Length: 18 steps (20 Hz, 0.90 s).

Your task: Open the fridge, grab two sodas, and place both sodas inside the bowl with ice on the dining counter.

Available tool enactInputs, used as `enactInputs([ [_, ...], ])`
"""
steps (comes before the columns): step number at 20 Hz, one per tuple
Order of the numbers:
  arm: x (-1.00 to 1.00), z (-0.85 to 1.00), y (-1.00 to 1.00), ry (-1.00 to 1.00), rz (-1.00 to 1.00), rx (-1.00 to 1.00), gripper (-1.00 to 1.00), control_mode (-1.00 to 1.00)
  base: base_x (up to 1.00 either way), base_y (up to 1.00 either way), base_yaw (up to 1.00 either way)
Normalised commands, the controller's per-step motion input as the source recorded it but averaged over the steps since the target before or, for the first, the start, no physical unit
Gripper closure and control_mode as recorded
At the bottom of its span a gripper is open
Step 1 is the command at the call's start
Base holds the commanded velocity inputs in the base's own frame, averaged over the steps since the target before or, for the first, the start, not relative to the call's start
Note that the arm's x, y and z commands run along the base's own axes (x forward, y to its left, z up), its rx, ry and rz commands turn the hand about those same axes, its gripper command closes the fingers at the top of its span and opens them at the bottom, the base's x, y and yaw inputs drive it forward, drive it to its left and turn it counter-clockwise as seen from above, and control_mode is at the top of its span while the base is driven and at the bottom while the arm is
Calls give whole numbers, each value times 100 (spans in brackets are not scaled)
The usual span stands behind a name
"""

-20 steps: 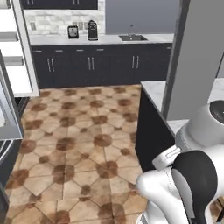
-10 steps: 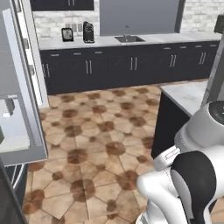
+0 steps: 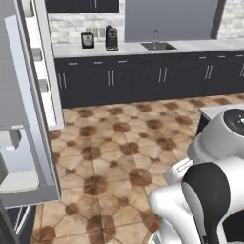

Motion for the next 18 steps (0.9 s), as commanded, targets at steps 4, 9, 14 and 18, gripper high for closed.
enactInputs([
  [4, 0, 0, 0, 0, 0, 0, -100, 100, 61, -15, 33],
  [9, 0, 0, 0, 0, 0, 0, -100, 100, 33, -39, 41],
  [14, 0, 0, 0, 0, 0, 0, -100, 100, 6, -60, 44],
  [18, 0, 0, 0, 0, 0, 0, -100, 100, 18, -59, 42],
])
